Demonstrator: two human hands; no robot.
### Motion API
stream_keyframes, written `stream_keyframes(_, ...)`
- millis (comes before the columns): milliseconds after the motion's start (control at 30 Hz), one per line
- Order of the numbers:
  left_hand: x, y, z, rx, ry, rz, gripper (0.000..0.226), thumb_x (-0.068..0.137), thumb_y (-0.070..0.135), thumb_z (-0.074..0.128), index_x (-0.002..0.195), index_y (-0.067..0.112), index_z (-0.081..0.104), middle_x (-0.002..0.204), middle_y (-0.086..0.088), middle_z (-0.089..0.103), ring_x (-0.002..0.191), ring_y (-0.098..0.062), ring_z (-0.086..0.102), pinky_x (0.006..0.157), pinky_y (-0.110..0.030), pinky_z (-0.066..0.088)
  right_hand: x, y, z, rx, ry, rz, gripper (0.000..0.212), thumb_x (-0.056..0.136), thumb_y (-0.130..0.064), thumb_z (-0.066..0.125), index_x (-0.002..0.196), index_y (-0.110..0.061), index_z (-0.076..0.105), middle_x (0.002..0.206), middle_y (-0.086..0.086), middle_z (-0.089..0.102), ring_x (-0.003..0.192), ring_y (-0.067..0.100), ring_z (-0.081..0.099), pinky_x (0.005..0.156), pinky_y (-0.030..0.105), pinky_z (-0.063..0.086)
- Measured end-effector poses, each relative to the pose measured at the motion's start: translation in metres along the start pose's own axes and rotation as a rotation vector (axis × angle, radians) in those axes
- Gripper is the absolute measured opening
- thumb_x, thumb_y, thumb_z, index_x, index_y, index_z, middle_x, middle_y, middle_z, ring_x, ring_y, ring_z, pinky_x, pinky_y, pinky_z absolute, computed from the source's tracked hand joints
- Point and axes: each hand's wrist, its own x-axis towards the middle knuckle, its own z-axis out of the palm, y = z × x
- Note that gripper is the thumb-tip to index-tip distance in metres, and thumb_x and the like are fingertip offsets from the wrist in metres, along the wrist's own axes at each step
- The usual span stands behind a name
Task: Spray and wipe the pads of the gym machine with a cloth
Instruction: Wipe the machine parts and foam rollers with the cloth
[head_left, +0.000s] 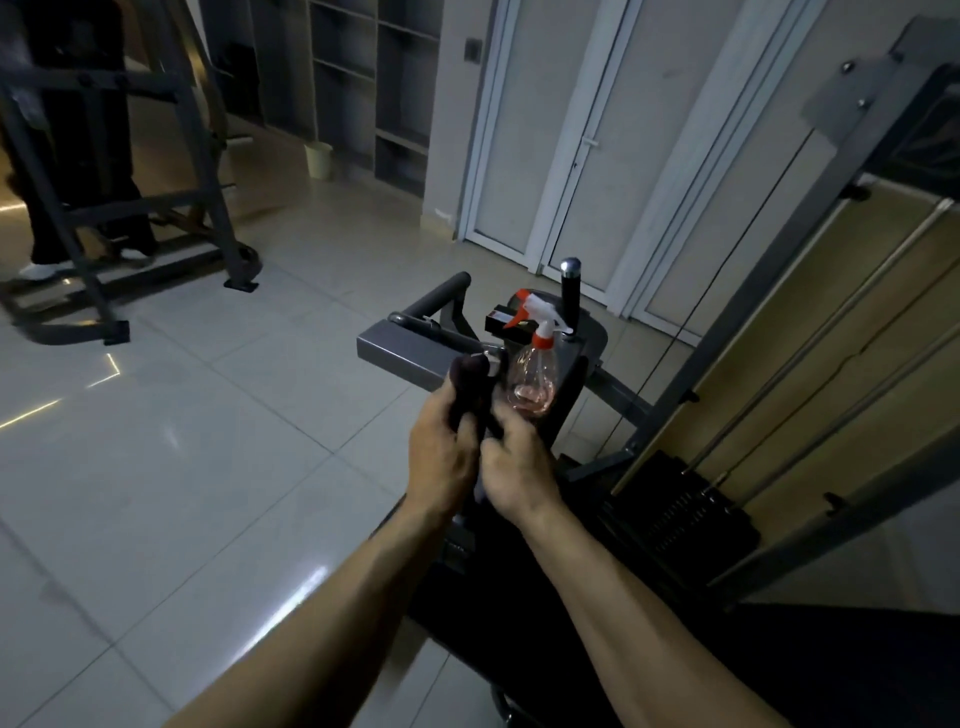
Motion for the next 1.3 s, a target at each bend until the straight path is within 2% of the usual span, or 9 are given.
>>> stream_keyframes(67, -0.013, -0.013, 0.000, 0.015, 0.026, 0.084, 0.057, 0.092, 0.001, 0.062, 0.142, 0.028, 0.058, 0.128, 0.003, 0.065, 0.119, -0.014, 0.061, 0.099, -0.027, 0.049, 0.001, 0.006, 0.005, -0.001, 0.015, -0.016, 0.066, 0.089, -0.001, 0.048, 0.150, -0.027, 0.053, 0.147, -0.002, 0.059, 0.136, 0.014, 0.054, 0.118, 0.036, 0.040)
stream_keyframes(200, -0.029, -0.027, -0.004, -0.017, -0.006, 0.162, 0.075, 0.089, 0.003, 0.071, 0.155, 0.027, 0.044, 0.151, 0.004, 0.051, 0.137, -0.011, 0.051, 0.112, -0.031, 0.044, 0.002, 0.013, 0.008, 0.144, 0.007, 0.032, 0.063, 0.087, 0.007, 0.043, 0.141, -0.021, 0.061, 0.132, -0.002, 0.068, 0.123, 0.007, 0.062, 0.113, 0.037, 0.047)
stream_keyframes(467, -0.078, -0.072, -0.018, 0.126, -0.113, 0.127, 0.112, 0.062, -0.022, 0.066, 0.157, 0.030, 0.039, 0.165, 0.009, 0.033, 0.149, -0.011, 0.037, 0.118, -0.032, 0.039, -0.003, 0.016, 0.023, 0.305, 0.033, 0.054, 0.078, 0.086, -0.004, 0.042, 0.161, -0.022, 0.033, 0.160, 0.001, 0.044, 0.146, 0.014, 0.043, 0.123, 0.042, 0.034)
stream_keyframes(700, -0.099, -0.087, -0.044, 0.228, -0.090, 0.083, 0.080, 0.075, -0.012, 0.061, 0.147, 0.024, 0.056, 0.151, 0.007, 0.052, 0.139, -0.013, 0.049, 0.112, -0.045, 0.045, -0.005, 0.017, 0.021, 0.375, 0.102, 0.101, 0.064, 0.089, -0.011, 0.045, 0.152, -0.017, 0.049, 0.154, -0.005, 0.051, 0.141, 0.013, 0.048, 0.121, 0.045, 0.037)
stream_keyframes(800, -0.031, -0.028, -0.047, -0.154, -0.015, -0.138, 0.065, 0.081, -0.002, 0.047, 0.139, 0.024, 0.060, 0.134, -0.003, 0.066, 0.123, -0.020, 0.062, 0.107, -0.050, 0.050, -0.012, 0.023, 0.012, 0.415, 0.178, 0.142, 0.049, 0.099, -0.008, 0.046, 0.146, -0.018, 0.056, 0.144, 0.001, 0.060, 0.134, 0.018, 0.055, 0.116, 0.041, 0.044)
stream_keyframes(933, 0.048, 0.029, -0.034, -0.565, -0.203, -0.447, 0.041, 0.099, -0.003, 0.044, 0.125, 0.019, 0.068, 0.113, -0.012, 0.075, 0.108, -0.033, 0.070, 0.099, -0.050, 0.054, -0.027, 0.041, 0.000, 0.461, 0.270, 0.185, 0.043, 0.104, -0.003, 0.045, 0.128, -0.031, 0.066, 0.131, -0.010, 0.066, 0.125, 0.010, 0.061, 0.111, 0.040, 0.048)
stream_keyframes(1033, 0.042, 0.015, -0.029, -0.517, -0.250, -0.541, 0.029, 0.102, 0.006, 0.046, 0.117, 0.014, 0.070, 0.113, -0.017, 0.073, 0.099, -0.030, 0.071, 0.087, -0.039, 0.058, -0.036, 0.051, -0.008, 0.467, 0.330, 0.213, 0.041, 0.104, -0.001, 0.045, 0.115, -0.033, 0.067, 0.124, -0.010, 0.067, 0.119, 0.011, 0.064, 0.105, 0.040, 0.053)
stream_keyframes(1167, 0.000, -0.024, -0.037, -0.296, -0.270, -0.519, 0.024, 0.098, 0.003, 0.049, 0.104, 0.000, 0.072, 0.082, -0.012, 0.072, 0.063, -0.016, 0.068, 0.055, -0.023, 0.052, -0.035, 0.055, 0.001, 0.465, 0.348, 0.234, 0.038, 0.101, 0.004, 0.045, 0.118, -0.020, 0.070, 0.119, -0.008, 0.069, 0.115, 0.011, 0.066, 0.105, 0.042, 0.054)
stream_keyframes(1300, -0.029, -0.059, -0.056, -0.022, -0.306, -0.362, 0.025, 0.089, 0.014, 0.050, 0.088, 0.017, 0.076, 0.081, -0.002, 0.076, 0.077, -0.022, 0.072, 0.070, -0.034, 0.056, -0.028, 0.040, 0.022, 0.413, 0.319, 0.181, 0.039, 0.098, 0.005, 0.050, 0.111, -0.025, 0.071, 0.115, -0.010, 0.070, 0.110, 0.004, 0.066, 0.104, 0.031, 0.055)
